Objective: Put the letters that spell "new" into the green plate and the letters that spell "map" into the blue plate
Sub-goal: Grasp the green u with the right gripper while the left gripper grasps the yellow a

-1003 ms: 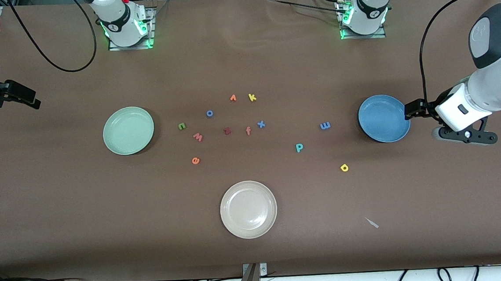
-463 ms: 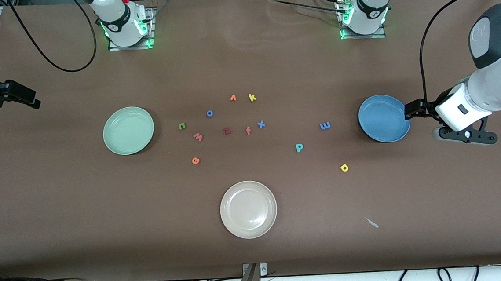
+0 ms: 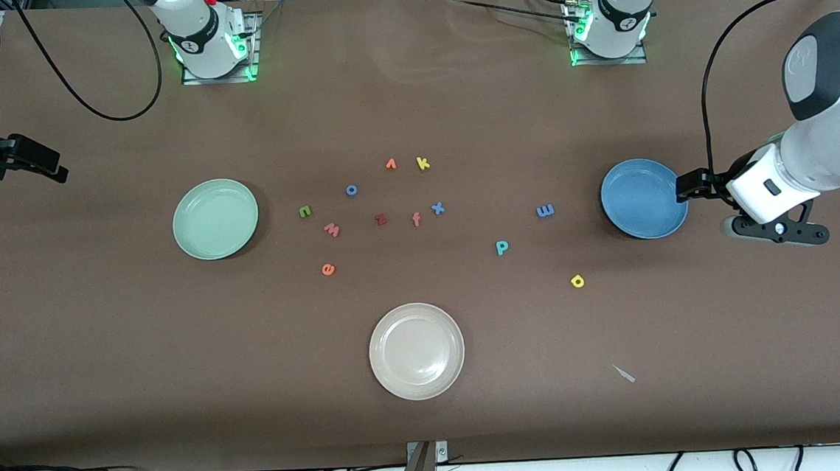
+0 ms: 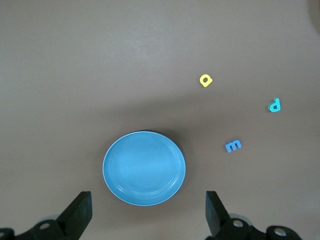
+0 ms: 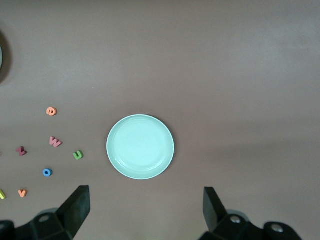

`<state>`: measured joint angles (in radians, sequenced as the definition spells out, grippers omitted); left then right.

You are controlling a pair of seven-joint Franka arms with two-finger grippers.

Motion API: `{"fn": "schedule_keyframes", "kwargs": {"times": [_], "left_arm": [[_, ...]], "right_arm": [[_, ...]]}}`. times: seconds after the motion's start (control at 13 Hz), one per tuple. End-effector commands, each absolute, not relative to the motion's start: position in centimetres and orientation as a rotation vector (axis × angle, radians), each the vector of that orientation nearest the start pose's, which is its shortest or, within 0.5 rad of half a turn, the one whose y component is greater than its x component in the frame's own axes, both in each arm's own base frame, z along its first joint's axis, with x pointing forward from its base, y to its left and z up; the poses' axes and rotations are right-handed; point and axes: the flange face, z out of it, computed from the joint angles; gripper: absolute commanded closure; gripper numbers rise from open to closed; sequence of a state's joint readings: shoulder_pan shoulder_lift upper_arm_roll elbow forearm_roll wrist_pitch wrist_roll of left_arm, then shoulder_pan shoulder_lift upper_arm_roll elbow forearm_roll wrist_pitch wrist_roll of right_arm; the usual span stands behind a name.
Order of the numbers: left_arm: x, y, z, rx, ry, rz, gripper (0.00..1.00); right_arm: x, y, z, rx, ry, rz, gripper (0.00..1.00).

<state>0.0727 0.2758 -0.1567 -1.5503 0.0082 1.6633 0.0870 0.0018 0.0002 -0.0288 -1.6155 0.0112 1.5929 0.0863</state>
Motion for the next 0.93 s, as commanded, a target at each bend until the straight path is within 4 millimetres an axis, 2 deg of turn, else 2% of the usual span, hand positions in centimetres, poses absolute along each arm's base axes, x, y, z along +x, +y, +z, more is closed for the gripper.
{"fn": "schedule_keyframes", "kwargs": {"times": [0.0,0.23,0.31,0.39,0.54,0.62,0.69,0.85], "left_arm": [[62.5,-4.6,48.0,-3.17,0.26,0.242,0.0],[62.5,-4.9,47.7,-3.173,0.259,0.252,0.0],[62.5,-5.7,47.2,-3.173,0.275,0.265,0.0],[62.6,-6.0,46.9,-3.175,0.277,0.275,0.0],[63.0,-7.9,45.3,-3.177,0.199,0.314,0.0],[63.2,-10.0,43.8,-3.165,0.157,0.335,0.0],[63.7,-11.1,42.4,-3.167,0.069,0.325,0.0],[65.3,-11.7,38.4,-3.163,-0.225,0.294,0.0]], "right_arm": [[55.4,-1.2,61.1,-3.132,0.195,0.039,0.0],[55.5,-0.8,59.8,-3.117,0.226,0.08,0.0],[55.6,0.1,59.0,-3.118,0.217,0.093,0.0],[55.7,1.0,57.7,-3.121,0.194,0.105,0.0],[56.5,1.9,54.6,-3.117,0.183,0.056,0.0],[56.6,3.7,52.8,-3.117,0.141,0.035,0.0],[56.6,4.5,51.1,-3.116,0.119,0.014,0.0],[55.6,7.8,48.1,-3.12,0.028,0.062,0.0]]}}
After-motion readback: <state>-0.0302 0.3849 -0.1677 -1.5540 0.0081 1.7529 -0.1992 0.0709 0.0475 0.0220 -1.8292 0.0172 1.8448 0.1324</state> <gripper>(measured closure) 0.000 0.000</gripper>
